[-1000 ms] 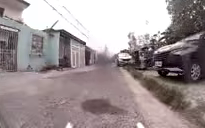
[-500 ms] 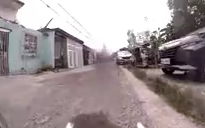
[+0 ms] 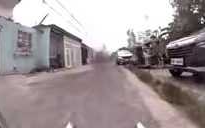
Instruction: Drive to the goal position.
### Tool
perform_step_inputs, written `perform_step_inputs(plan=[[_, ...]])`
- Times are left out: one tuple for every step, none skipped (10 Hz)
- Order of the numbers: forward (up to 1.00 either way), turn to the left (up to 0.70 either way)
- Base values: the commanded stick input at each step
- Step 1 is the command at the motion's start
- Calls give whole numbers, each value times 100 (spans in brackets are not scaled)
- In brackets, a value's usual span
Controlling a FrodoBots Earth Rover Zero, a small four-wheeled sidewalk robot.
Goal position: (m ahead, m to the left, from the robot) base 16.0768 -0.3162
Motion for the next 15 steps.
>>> perform_step_inputs(plan=[[100, 2], [100, 2], [100, 2], [100, 1], [100, 2], [100, 0], [100, 1], [100, 2], [100, 2], [100, 0], [100, 2], [100, 2], [99, 0], [90, 0], [82, 1]])
